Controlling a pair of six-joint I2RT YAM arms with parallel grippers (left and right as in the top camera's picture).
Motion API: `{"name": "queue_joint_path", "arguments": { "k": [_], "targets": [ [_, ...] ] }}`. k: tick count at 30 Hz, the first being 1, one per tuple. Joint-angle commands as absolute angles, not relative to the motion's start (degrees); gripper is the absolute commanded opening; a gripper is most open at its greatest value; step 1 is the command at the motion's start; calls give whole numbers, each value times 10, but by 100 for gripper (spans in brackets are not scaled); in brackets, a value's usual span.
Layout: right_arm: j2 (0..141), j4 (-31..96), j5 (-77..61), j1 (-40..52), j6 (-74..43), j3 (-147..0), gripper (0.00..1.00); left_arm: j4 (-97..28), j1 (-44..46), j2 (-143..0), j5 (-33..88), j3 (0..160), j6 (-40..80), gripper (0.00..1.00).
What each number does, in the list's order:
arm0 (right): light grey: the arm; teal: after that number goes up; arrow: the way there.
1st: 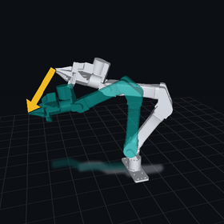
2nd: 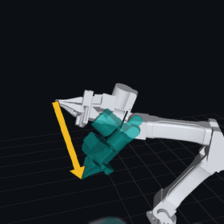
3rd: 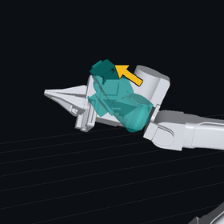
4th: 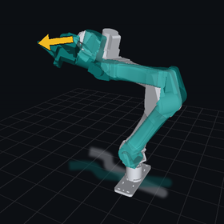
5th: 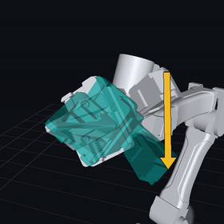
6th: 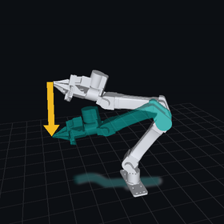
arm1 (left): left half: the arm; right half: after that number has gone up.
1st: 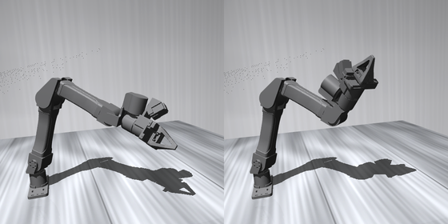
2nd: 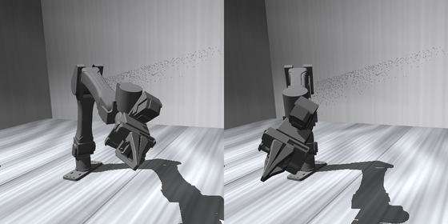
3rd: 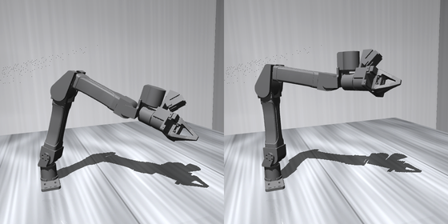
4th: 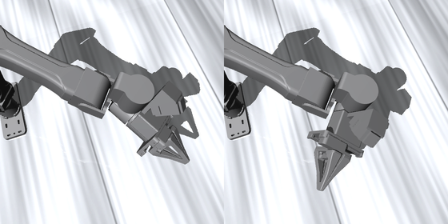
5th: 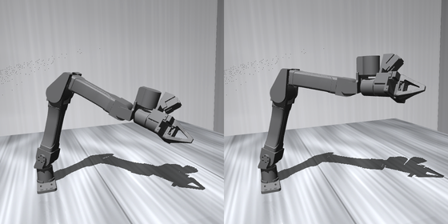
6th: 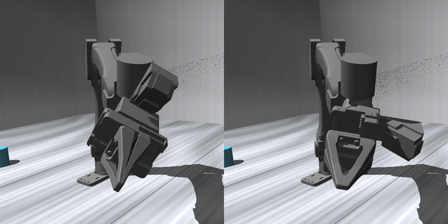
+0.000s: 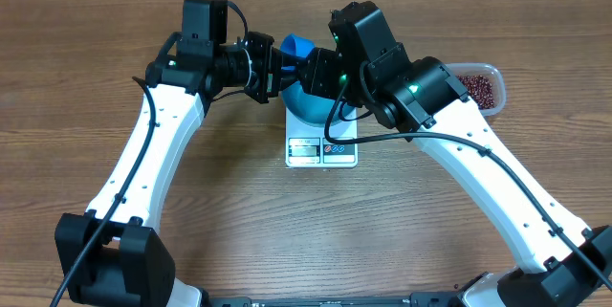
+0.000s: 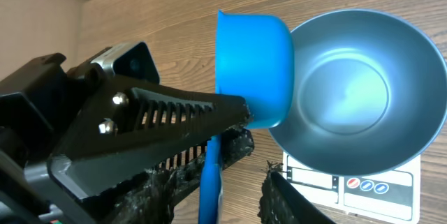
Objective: Scoop item into bowl and weigh 150g on scale
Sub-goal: 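Bring the right gripper to the scoop handle above the bowl, then grasp the scoop handle with the right gripper, release left gripper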
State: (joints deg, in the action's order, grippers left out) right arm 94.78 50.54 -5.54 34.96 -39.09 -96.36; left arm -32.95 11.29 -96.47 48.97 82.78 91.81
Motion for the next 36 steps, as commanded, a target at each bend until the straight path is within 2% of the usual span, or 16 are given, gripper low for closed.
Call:
{"name": "queue_joint_path", "arguments": {
  "k": [1, 8, 24, 29, 33, 36],
  "targets": [
    [947, 501, -45, 354, -390, -963, 35, -327, 117, -952, 486, 838, 931, 6],
    [948, 496, -45, 357, -390, -960, 29, -327, 117, -952, 487, 838, 931, 6],
    [981, 490, -45, 357, -390, -960, 29, -327, 117, -952, 495, 838, 932, 7],
    [981, 484, -45, 357, -390, -960, 20, -327, 117, -952, 491, 838, 932, 7],
    [981, 485, -45, 357, -390, -960, 18, -327, 117, -952, 491, 838, 932, 7],
    [981, 485, -45, 357, -390, -960, 13, -327, 117, -952, 489, 838, 932, 7]
  ]
}}
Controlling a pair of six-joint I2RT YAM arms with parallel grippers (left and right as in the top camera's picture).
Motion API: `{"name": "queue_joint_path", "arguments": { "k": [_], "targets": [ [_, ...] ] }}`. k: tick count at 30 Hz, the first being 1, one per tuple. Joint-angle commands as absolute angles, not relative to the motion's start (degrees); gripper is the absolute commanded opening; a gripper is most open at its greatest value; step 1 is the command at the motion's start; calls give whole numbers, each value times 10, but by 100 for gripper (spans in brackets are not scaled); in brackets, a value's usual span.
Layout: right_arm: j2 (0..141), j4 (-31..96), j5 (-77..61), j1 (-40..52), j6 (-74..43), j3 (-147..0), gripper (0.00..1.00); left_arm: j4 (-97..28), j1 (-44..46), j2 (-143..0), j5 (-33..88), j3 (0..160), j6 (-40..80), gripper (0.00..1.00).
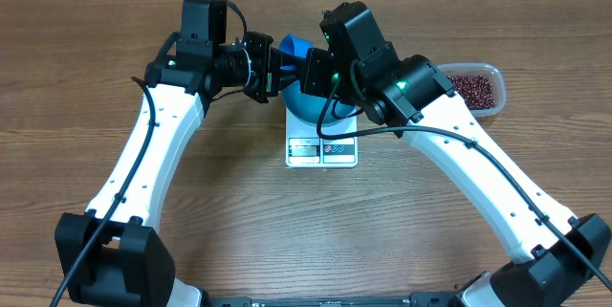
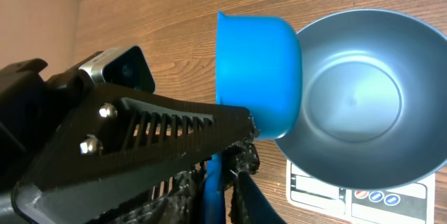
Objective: Scoop item into bowl and weigh 150g on scale
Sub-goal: 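Grasp the scoop handle with the right gripper, release left gripper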
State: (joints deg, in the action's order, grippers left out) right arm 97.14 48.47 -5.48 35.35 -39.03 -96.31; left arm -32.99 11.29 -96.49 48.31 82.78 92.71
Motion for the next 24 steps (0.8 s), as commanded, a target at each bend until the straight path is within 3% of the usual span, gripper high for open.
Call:
{"name": "queue_joint_path", "arguments": {
  "k": [1, 6, 10, 17, 24],
  "targets": [
    [981, 485, -45, 357, -390, -960, 11, -327, 117, -952, 489, 838, 932, 8],
    [981, 484, -42, 357, -390, -960, 4, -327, 117, -952, 489, 838, 932, 9],
    [981, 485, -37, 357, -390, -960, 4, -327, 117, -952, 482, 838, 929, 13],
    [981, 489, -30, 353, -350, -960, 4, -320, 116, -952, 469, 838, 878, 50],
    [981, 544, -31, 323, -301, -991, 4, -239, 115, -952, 466, 838, 740, 60]
  ]
}}
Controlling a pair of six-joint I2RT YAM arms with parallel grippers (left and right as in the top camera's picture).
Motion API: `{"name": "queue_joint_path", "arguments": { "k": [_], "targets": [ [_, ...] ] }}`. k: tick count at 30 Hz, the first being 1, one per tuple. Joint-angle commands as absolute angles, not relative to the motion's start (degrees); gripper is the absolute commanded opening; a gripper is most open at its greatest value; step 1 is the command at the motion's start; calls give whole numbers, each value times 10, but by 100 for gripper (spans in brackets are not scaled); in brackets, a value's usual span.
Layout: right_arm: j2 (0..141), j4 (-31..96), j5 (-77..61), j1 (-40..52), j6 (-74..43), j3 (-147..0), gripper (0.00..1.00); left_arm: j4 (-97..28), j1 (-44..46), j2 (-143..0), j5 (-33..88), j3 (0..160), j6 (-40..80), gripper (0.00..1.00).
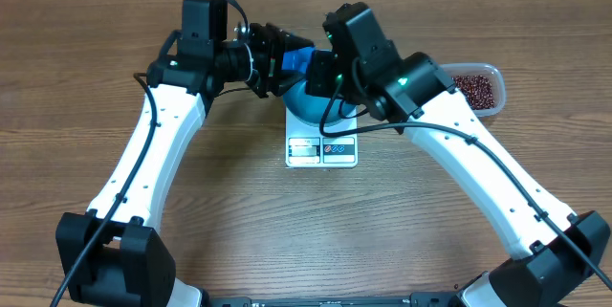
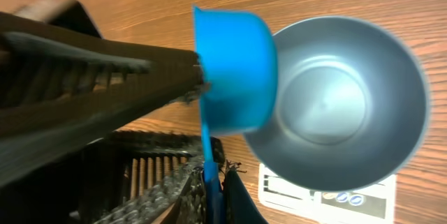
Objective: Scoop item into bowl and weigh 150g on scale
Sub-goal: 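Grasp the scoop handle with the right gripper, release left gripper, then carry the scoop with the right gripper into the bean tub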
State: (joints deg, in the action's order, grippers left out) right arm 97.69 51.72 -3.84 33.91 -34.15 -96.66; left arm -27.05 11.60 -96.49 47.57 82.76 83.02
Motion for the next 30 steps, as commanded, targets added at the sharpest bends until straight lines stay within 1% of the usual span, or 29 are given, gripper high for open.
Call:
{"name": "queue_joint_path", "arguments": {
  "k": [1, 3, 8, 12, 15, 16, 17, 19, 22, 24, 26, 30],
  "targets": [
    [981, 557, -31, 317, -295, -1003, 4, -224, 115, -952, 465, 838, 725, 62],
    [981, 590, -33, 303, -274, -1039, 4, -203, 114, -952, 465, 838, 700, 68],
    [981, 687, -33, 262, -224, -1143, 4, -194, 107, -952, 466, 838, 675, 72],
    [981, 785, -32, 211, -160, -1225, 4, -175, 93, -952, 485, 838, 549, 74],
    [981, 856, -30, 164, -121, -1259, 4, -176, 81, -952, 488, 839, 484, 74],
    [981, 894, -30, 128, -102, -1270, 4, -181, 72, -952, 488, 839, 446, 80],
    [981, 908, -30, 111, -93, -1272, 4, -184, 69, -952, 489, 839, 430, 85],
    [981, 935, -23, 65, -77, -1271, 4, -196, 62, -952, 490, 839, 409, 91],
    [982, 949, 5, 15, -67, -1271, 4, -216, 56, -952, 486, 839, 374, 91],
    [982, 957, 6, -7, -27, -1271, 4, -233, 56, -952, 477, 839, 359, 91],
    [982, 966, 6, -19, 14, -1271, 4, -248, 56, -952, 470, 839, 337, 91],
    [982, 970, 8, -20, 16, -1264, 4, -286, 56, -952, 429, 839, 302, 92]
  ]
}}
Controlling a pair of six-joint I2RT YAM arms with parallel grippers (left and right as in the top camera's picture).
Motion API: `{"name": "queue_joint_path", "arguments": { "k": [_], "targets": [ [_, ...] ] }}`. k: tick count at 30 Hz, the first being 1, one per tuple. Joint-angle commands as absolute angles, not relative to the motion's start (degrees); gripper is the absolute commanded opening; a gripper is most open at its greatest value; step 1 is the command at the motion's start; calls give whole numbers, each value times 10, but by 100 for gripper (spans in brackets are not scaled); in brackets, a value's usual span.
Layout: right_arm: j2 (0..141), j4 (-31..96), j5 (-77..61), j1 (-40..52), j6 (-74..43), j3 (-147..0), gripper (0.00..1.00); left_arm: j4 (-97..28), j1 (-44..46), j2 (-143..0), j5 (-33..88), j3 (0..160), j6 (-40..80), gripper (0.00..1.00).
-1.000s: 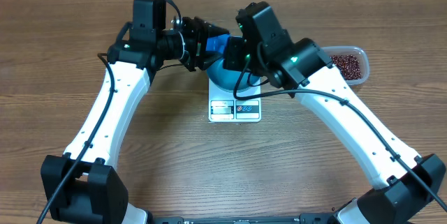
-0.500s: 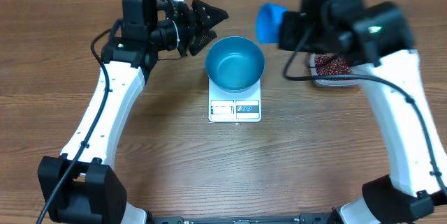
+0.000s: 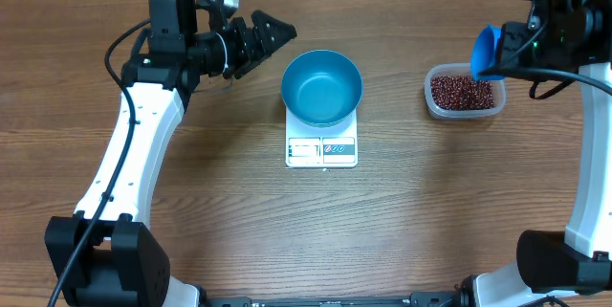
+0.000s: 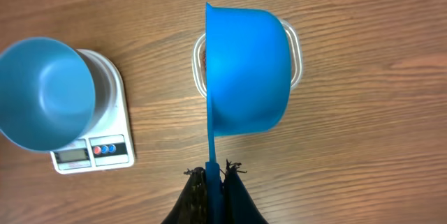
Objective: Scoop item into bowl and weigh 150g on scale
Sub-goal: 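Carry the scoop with the right gripper into the bean tub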
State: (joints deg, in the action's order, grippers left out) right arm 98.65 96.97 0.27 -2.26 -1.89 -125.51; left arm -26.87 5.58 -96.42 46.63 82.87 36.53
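Observation:
My right gripper (image 4: 213, 178) is shut on the thin handle of the blue scoop (image 4: 248, 70). The scoop's cup is turned on its side and hangs over the clear tub of red beans (image 3: 464, 92) at the right of the table. In the right wrist view the cup hides most of the tub (image 4: 295, 49). The blue bowl (image 3: 321, 87) stands empty on the white scale (image 3: 321, 151) in the middle. My left gripper (image 3: 275, 34) is open and holds nothing, up and to the left of the bowl.
The scale's display and buttons (image 4: 91, 153) face the near side. The wooden table (image 3: 239, 221) stretches around the scale. The left arm reaches in from the near left, and the right arm runs along the right edge.
My right gripper has moved with the scoop from the bowl's far rim to above the bean tub at the right. The left gripper has pulled back to the left, away from the bowl.
At first my left gripper held the scoop over the bowl's far rim, with the right fingers apart around its handle. Then the right gripper was shut on the handle. Then the left gripper was open beside the scoop. Now the right alone holds it, over the beans.

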Motion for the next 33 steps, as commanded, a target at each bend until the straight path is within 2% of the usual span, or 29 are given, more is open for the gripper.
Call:
{"name": "queue_joint_path", "arguments": {
  "k": [1, 9, 15, 33],
  "targets": [
    [983, 971, 17, -20, 16, -1258, 4, -296, 56, -952, 416, 839, 294, 93],
    [999, 969, 69, -20, 66, -1173, 4, -373, 56, -952, 300, 838, 252, 100],
    [1053, 952, 69, -20, 93, -1148, 4, -418, 56, -952, 235, 838, 252, 99],
    [1142, 905, 112, -19, 172, -1148, 4, -434, 57, -952, 229, 837, 242, 100]
  ]
}}
